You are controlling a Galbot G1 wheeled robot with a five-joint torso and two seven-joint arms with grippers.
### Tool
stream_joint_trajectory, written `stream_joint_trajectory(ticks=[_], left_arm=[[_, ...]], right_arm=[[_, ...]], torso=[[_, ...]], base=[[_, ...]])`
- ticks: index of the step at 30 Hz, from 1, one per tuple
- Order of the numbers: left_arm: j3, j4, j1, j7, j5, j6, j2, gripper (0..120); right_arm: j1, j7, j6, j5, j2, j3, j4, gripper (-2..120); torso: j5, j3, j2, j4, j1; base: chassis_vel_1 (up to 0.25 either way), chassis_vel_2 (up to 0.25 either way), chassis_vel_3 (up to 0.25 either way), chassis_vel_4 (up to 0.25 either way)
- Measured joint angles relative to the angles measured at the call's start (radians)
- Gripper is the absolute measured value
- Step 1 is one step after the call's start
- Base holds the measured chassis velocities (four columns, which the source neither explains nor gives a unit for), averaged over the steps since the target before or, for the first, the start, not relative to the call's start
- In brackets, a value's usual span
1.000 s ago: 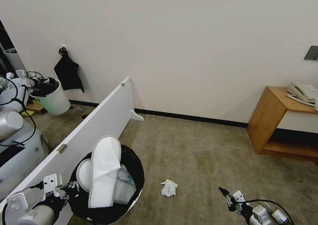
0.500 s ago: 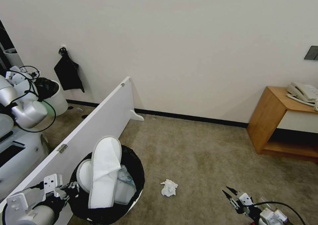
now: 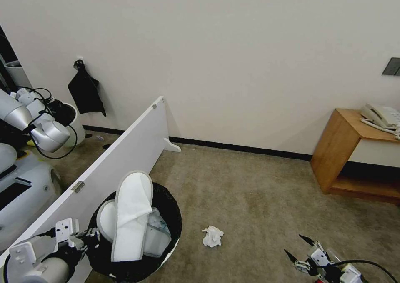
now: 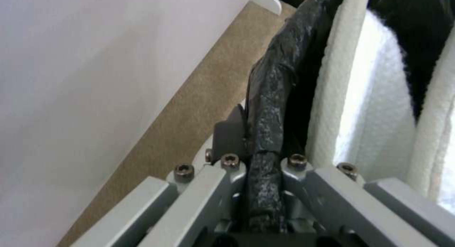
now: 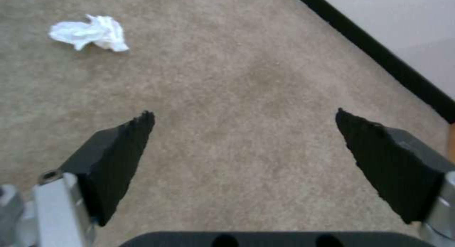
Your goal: Pick up the trash bin, then pick up the garbage from the floor and place it into the trash bin.
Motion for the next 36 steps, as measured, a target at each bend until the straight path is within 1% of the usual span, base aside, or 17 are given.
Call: stream_joint_trajectory(ticks=[5, 8, 10, 14, 20, 22, 26, 28, 29, 31, 36], left_arm=[[0.0, 0.003, -0.002, 0.0, -0.001, 0.0, 0.001, 2], [0.001, 0.006, -0.001, 0.001, 0.0, 0.0, 0.001, 2], [0.002, 0.008, -0.002, 0.002, 0.002, -0.001, 0.001, 2], [0.005, 0.009, -0.005, 0.002, 0.006, -0.001, 0.001, 2], [0.008, 0.011, -0.006, 0.002, 0.011, -0.003, 0.0, 2], [0.008, 0.013, -0.006, 0.002, 0.012, -0.007, -0.001, 2], [0.006, 0.013, -0.006, 0.002, 0.013, -0.01, 0.0, 2], [0.005, 0.013, -0.004, 0.002, 0.013, -0.011, 0.0, 2], [0.005, 0.013, -0.004, 0.002, 0.013, -0.011, 0.0, 2], [0.005, 0.014, -0.003, 0.002, 0.013, -0.011, 0.0, 2], [0.005, 0.015, -0.004, 0.002, 0.014, -0.012, 0.0, 2]], right_arm=[[-0.031, -0.003, -0.011, 0.031, -0.009, 0.001, 0.018, 100], [-0.054, 0.013, -0.02, 0.055, -0.01, 0.002, 0.028, 100], [-0.078, 0.042, -0.022, 0.072, 0.0, 0.011, 0.04, 100], [-0.112, 0.064, -0.024, 0.076, 0.022, 0.033, 0.052, 100], [-0.141, 0.073, -0.028, 0.08, 0.036, 0.046, 0.065, 100], [-0.166, 0.088, -0.034, 0.083, 0.063, 0.052, 0.08, 100], [-0.174, 0.105, -0.034, 0.082, 0.088, 0.051, 0.084, 100], [-0.178, 0.134, -0.02, 0.08, 0.121, 0.05, 0.084, 100], [-0.178, 0.134, -0.02, 0.08, 0.121, 0.05, 0.084, 100], [-0.176, 0.171, 0.009, 0.07, 0.156, 0.049, 0.075, 100], [-0.171, 0.186, 0.028, 0.06, 0.183, 0.056, 0.063, 100]], torso=[[-0.0001, 0.0, 0.0, 0.0, 0.0], [0.0, 0.0, 0.0, -0.0001, 0.0], [-0.0001, 0.0, 0.0, -0.0001, 0.0], [-0.0001, 0.0, 0.0, -0.0001, 0.0], [-0.0001, 0.0, 0.0, -0.0001, 0.0], [-0.0001, 0.0, 0.0, -0.0002, 0.0], [-0.0003, 0.0, 0.0, -0.0001, 0.0], [-0.0001, 0.0, 0.0, -0.0001, 0.0], [-0.0001, 0.0, 0.0, -0.0001, 0.0], [-0.0001, 0.0, 0.0, -0.0001, 0.0], [-0.0001, 0.0, 0.0, -0.0001, 0.0]], base=[[0.0, 0.0, 0.0, 0.0], [0.0, 0.0, 0.0, 0.0], [0.0, 0.0, 0.0, 0.0], [0.0, 0.0, 0.0, 0.0], [0.0, 0.0, 0.0, 0.0], [0.0, 0.0, 0.0, 0.0], [0.0, 0.0, 0.0, 0.0], [0.0, 0.0, 0.0, 0.0], [0.0, 0.0, 0.0, 0.0], [0.0, 0.0, 0.0, 0.0], [0.0, 0.0, 0.0, 0.0]])
